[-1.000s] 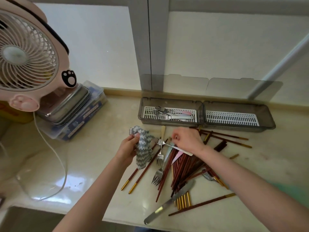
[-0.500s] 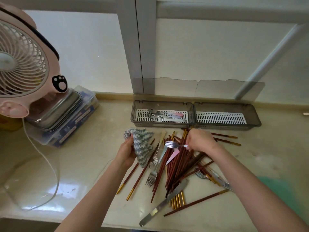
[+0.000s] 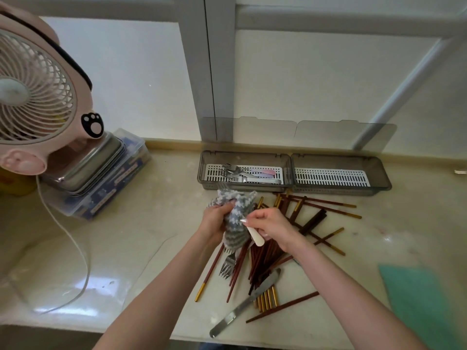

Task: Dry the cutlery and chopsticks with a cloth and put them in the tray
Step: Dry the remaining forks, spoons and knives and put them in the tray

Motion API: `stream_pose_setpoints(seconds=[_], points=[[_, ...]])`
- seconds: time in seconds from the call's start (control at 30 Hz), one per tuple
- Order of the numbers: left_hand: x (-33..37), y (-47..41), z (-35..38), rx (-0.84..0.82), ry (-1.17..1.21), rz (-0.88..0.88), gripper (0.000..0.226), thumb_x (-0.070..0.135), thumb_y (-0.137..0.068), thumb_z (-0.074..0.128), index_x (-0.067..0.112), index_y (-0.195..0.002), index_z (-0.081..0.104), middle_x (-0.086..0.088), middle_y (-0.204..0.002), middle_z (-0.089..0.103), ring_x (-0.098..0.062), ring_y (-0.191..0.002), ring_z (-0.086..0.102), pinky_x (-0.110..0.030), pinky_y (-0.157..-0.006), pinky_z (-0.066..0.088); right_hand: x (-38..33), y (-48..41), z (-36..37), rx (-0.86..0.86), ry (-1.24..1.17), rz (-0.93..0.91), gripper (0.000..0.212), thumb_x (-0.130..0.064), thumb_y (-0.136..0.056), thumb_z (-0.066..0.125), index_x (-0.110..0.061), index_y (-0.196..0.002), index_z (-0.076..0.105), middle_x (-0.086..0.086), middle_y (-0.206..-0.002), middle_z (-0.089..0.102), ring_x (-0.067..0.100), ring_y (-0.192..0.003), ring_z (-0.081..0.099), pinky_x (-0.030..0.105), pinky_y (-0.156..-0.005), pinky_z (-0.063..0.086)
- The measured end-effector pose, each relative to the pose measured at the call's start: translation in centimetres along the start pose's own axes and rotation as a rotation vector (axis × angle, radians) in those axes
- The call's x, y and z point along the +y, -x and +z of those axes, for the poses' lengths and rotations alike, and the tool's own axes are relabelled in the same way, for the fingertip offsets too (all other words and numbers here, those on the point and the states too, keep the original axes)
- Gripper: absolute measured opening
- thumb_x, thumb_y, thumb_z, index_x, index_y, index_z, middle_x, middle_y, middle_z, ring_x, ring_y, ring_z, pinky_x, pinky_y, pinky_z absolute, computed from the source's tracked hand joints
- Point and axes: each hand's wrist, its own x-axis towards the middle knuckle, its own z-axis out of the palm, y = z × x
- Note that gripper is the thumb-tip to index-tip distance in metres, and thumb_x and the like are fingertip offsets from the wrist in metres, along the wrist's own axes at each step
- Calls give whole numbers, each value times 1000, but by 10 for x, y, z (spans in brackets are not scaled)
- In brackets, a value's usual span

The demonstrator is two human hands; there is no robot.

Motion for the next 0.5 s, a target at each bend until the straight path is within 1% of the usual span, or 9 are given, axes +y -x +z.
stream_pose_setpoints(seconds=[0.07, 0.13, 0.17, 0.23, 0.3, 0.4, 0.43, 0.47, 0.5], points=[[5, 0, 0, 97, -39, 18, 5, -4, -83, 60, -1, -80, 62, -8, -60, 69, -18, -52, 66, -26, -51, 56, 3, 1, 4, 0, -7, -33, 16, -14, -86, 67, 2, -91, 69, -2, -58, 53, 2, -41, 40, 15, -41, 30], [12, -1, -1, 163, -62, 63, 7, -6, -80, 62, 0, -76, 61, -6, -57, 67, -17, -49, 65, -25, -49, 55, 5, 4, 6, 15, 13, -88, 15, -13, -86, 67, 2, -89, 68, -2, -62, 57, 0, -47, 48, 12, -45, 34], [16, -1, 0, 185, -77, 89, 9, -7, -79, 63, 0, -76, 60, -7, -60, 67, -17, -52, 65, -25, -49, 54, 6, 5, 7, 15, 11, -107, 13, -13, -86, 67, 0, -87, 68, -1, -65, 60, 2, -52, 52, 12, -49, 37], [22, 0, 0, 214, -151, 156, 12, -7, -78, 65, 3, -75, 60, -8, -70, 65, -20, -64, 64, -27, -55, 52, 7, 8, 8, 3, -4, -131, 10, -14, -85, 69, -5, -81, 68, 1, -70, 63, 8, -61, 58, 16, -55, 42], [30, -1, -2, 245, -192, 224, 13, -6, -76, 67, 5, -75, 60, -8, -77, 64, -22, -75, 62, -29, -64, 51, 7, 11, 6, -6, 17, -140, 10, -15, -84, 69, -8, -78, 67, -1, -69, 63, 8, -61, 58, 17, -56, 43], [49, -7, -16, 321, -108, 292, 12, 0, -79, 68, 5, -87, 61, -10, -91, 67, -24, -87, 63, -34, -77, 53, 9, 20, 0, 7, 15, -167, 10, -14, -83, 69, -6, -76, 67, 0, -67, 60, 8, -60, 53, 16, -58, 42], [56, -10, -22, 324, -93, 297, 14, 2, -80, 67, 4, -92, 61, -12, -96, 67, -25, -90, 64, -36, -80, 53, 11, 23, -2, 30, -29, -186, 10, -14, -83, 69, -7, -75, 67, -2, -65, 59, 8, -60, 52, 16, -57, 42], [60, -11, -28, 291, -107, 292, 15, 3, -81, 66, 3, -94, 60, -13, -99, 67, -26, -89, 64, -37, -79, 53, 13, 25, -2, 61, -82, -207, 11, -16, -84, 69, -10, -75, 67, -3, -65, 58, 9, -60, 52, 17, -57, 42], [60, -9, -29, 224, -148, 274, 14, 3, -82, 65, 3, -94, 59, -13, -98, 67, -25, -87, 65, -36, -77, 54, 13, 26, -2, 95, -131, -226, 10, -18, -84, 68, -12, -76, 68, -5, -64, 59, 10, -60, 53, 18, -57, 42]])
